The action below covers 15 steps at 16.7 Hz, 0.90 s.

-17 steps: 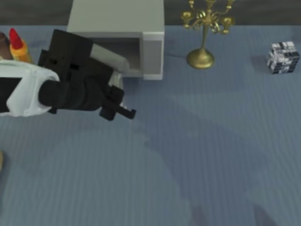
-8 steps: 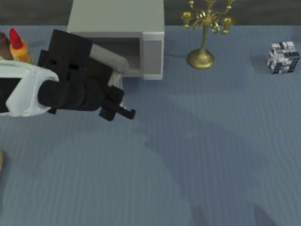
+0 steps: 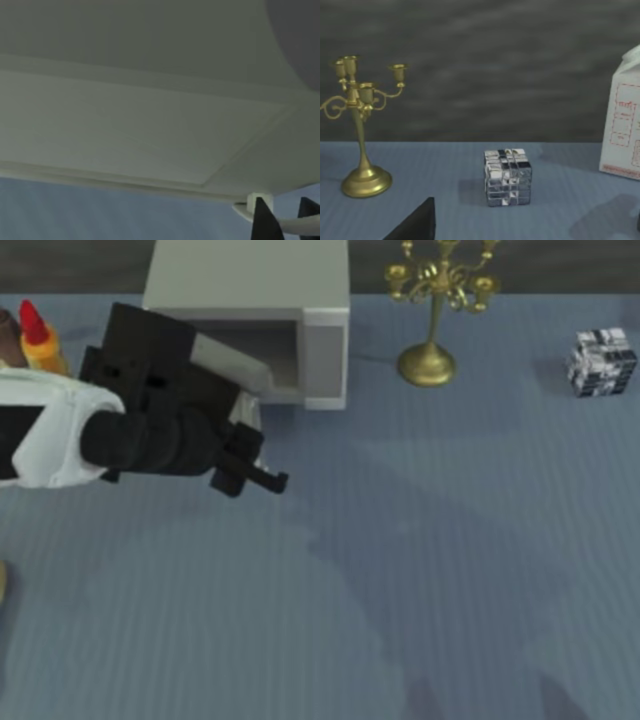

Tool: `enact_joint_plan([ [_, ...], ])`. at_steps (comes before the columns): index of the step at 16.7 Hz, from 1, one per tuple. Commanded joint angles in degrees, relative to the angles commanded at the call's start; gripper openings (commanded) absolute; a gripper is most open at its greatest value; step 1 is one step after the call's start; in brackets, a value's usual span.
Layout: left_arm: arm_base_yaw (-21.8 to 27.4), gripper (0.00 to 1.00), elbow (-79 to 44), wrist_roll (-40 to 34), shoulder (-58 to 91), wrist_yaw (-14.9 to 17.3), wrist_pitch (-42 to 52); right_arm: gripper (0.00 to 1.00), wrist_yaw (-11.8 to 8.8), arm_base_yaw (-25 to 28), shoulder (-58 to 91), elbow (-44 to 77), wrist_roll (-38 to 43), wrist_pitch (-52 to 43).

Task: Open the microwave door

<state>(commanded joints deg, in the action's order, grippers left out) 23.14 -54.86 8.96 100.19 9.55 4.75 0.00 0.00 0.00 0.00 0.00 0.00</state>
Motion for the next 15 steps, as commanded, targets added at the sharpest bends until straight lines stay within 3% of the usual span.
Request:
enact_joint_plan([
  [15, -2.3, 0.0, 1.4, 5.2, -1.3, 4.2, 1.0, 1.0, 0.0, 0.0, 0.0, 0.0, 0.0, 0.0],
])
